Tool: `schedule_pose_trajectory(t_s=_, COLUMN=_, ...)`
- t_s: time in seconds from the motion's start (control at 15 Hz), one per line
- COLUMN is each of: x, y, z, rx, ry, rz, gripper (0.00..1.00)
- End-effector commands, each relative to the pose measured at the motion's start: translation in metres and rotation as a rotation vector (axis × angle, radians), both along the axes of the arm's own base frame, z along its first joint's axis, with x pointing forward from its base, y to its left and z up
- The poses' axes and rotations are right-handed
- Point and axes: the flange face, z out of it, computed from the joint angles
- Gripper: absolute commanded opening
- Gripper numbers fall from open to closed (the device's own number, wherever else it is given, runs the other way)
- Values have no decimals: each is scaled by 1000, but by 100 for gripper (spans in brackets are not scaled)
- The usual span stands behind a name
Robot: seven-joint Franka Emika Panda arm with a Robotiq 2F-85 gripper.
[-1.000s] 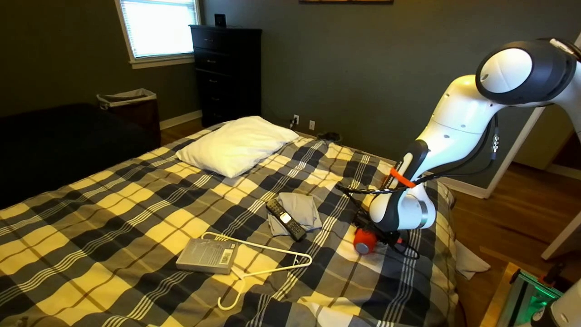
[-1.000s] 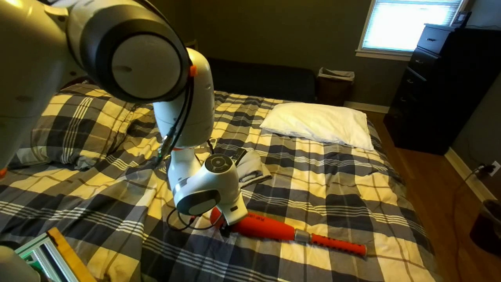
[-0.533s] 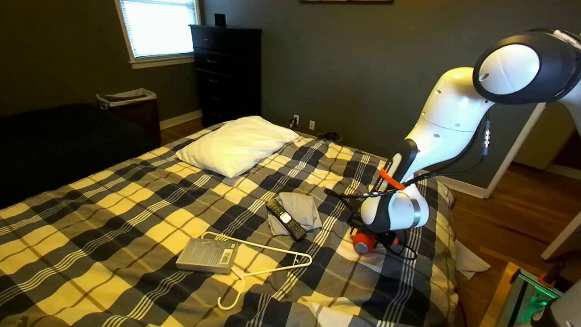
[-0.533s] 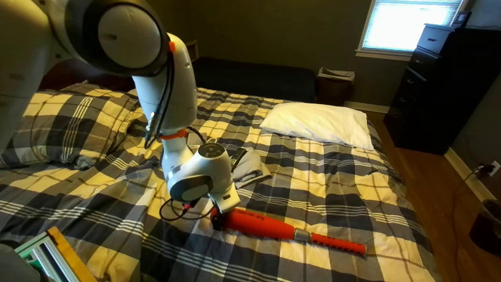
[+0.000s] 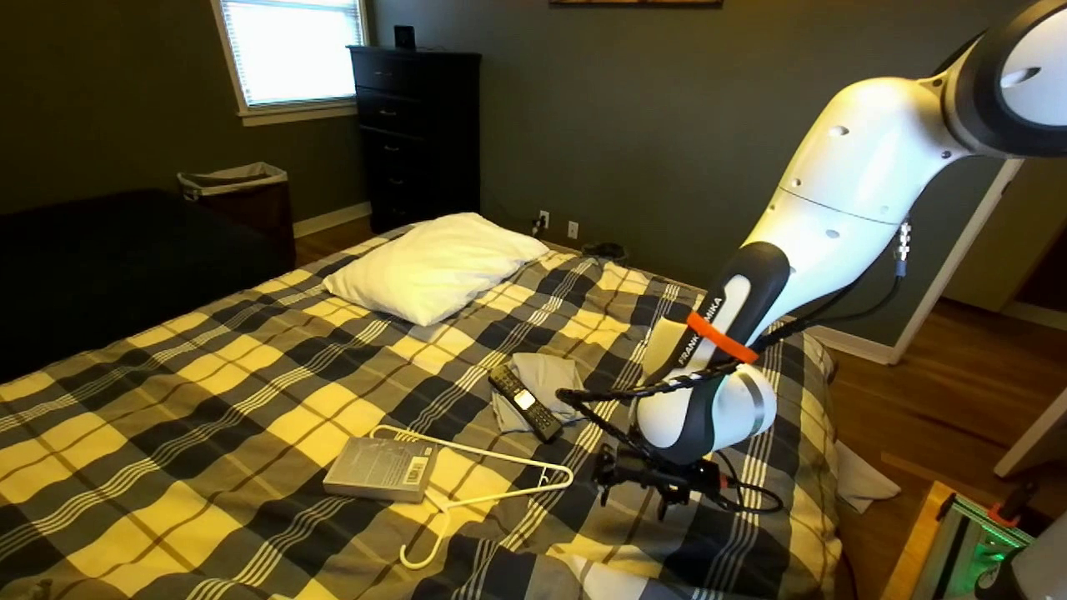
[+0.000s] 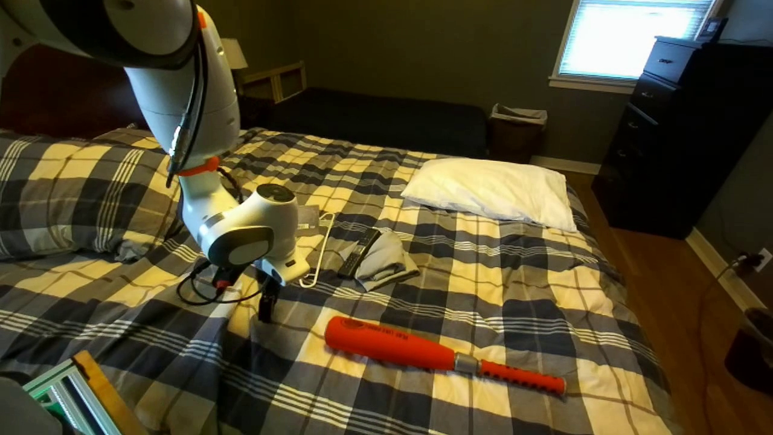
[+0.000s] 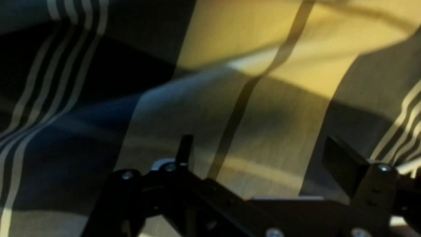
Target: Pick up the orange bat and put it on the left side of the bed
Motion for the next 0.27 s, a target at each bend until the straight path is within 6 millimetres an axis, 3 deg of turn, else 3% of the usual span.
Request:
schedule_pose_trajectory(t_s=0.0, x=-27, y=48, z=-1, rx=104, ry=78, rz=162, gripper=100)
schedule_pose_trajectory(t_s=0.07, x=-34, y=64, z=-4, rx=129, ry=109, rz=209, gripper=100)
schedule_pose_trajectory(t_s=0.13, x=-22, y=51, z=1, rx=82, ry=68, rz=145, gripper=100)
schedule_pose_trajectory(t_s=0.2, x=-29, y=62, z=0, rx=100, ry=86, rz=177, gripper=100)
